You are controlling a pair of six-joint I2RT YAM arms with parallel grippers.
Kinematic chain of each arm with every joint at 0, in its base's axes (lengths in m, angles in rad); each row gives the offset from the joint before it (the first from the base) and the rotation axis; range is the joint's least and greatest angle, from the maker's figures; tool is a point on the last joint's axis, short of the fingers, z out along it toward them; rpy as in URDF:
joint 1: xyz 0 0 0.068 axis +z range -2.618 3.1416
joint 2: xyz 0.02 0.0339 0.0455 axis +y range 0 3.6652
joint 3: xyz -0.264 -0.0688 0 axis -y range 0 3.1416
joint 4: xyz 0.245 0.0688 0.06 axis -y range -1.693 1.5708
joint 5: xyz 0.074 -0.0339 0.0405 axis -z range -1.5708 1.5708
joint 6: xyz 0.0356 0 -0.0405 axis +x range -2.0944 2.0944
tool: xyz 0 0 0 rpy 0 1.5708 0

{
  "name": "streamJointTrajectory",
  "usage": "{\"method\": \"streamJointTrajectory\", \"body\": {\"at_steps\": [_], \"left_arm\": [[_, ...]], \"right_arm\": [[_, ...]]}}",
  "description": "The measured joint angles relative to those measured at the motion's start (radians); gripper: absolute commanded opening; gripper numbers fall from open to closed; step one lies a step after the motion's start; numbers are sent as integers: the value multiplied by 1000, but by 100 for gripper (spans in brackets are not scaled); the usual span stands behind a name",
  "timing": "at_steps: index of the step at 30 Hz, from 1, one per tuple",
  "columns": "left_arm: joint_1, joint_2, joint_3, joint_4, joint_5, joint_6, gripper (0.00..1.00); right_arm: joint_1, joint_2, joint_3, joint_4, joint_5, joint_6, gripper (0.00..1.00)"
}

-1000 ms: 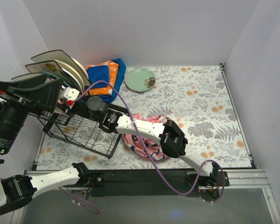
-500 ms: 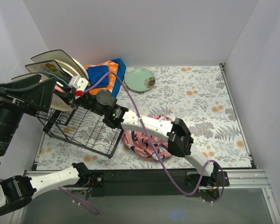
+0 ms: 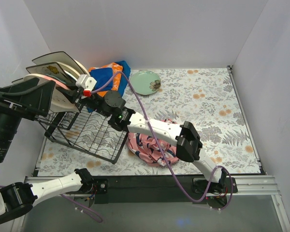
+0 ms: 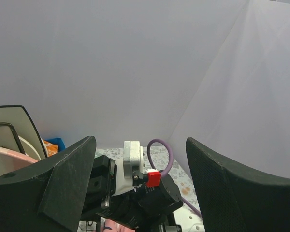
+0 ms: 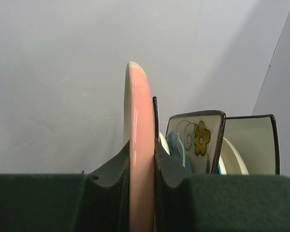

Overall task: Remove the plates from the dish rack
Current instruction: Unload the plate from the dish rack.

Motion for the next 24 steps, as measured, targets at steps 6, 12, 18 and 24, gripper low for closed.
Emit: {"method": "streamJointTrajectory", "body": {"at_steps": [6, 12, 18, 24], "left_arm": [[0, 3, 11, -1, 0, 0, 73], [0, 3, 16, -1, -1, 0, 73], [0, 6, 19, -1, -1, 0, 73], [0, 9, 21, 0, -4, 0, 73]], "right_arm": [[-1, -45, -69, -3, -14, 11, 1], [-1, -137, -177, -14, -49, 40, 1], [-1, -202, -214, -14, -72, 62, 1], [-1, -278, -281, -15, -91, 89, 1]]}}
